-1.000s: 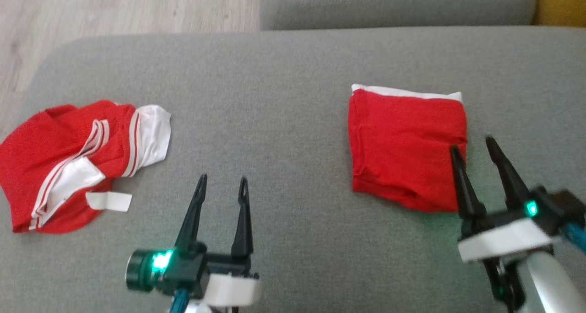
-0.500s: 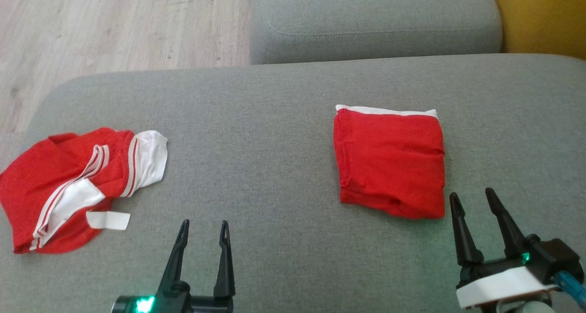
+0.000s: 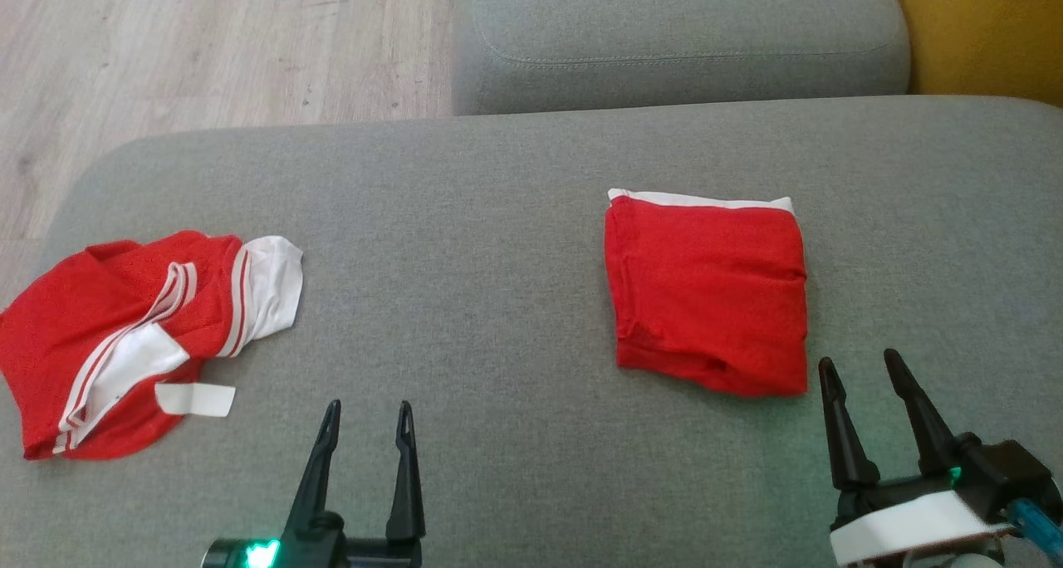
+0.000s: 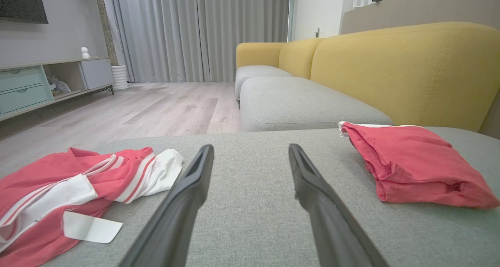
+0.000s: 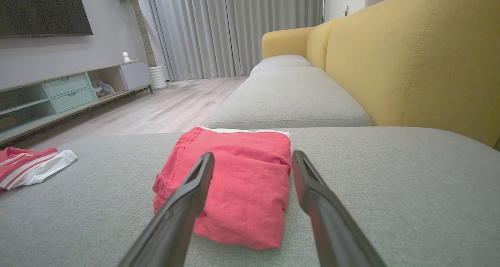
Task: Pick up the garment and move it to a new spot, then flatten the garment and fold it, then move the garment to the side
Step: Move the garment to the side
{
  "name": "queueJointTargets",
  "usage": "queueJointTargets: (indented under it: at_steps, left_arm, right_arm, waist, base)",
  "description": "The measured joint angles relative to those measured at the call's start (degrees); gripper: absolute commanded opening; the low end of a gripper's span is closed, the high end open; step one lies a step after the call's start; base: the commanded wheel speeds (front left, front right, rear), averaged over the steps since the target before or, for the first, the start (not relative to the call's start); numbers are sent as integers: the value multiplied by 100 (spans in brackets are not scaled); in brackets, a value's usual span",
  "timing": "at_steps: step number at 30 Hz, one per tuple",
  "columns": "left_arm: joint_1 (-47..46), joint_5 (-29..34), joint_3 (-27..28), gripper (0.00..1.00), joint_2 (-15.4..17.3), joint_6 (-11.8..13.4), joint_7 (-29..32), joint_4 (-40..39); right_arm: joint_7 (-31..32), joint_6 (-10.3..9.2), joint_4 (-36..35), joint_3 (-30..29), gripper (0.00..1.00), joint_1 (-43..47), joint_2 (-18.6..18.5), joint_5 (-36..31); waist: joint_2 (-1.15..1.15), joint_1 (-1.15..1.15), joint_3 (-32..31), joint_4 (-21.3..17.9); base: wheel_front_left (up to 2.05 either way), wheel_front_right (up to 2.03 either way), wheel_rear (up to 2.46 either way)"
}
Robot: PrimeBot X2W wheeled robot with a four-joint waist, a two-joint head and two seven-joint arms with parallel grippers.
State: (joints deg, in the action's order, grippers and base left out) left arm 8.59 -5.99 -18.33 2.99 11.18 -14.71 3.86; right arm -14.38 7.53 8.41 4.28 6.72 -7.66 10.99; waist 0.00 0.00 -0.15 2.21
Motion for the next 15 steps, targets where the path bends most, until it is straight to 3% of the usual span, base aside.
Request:
queueJointTargets:
  at_steps: [15]
  left_arm:
    - [-2,-1,-67,100,0,45,0,-9]
  right_arm:
    - [0,0,91,-109,100,-8,-3,-49]
  waist:
    - [0,0,158,94]
  base:
    - [0,0,0]
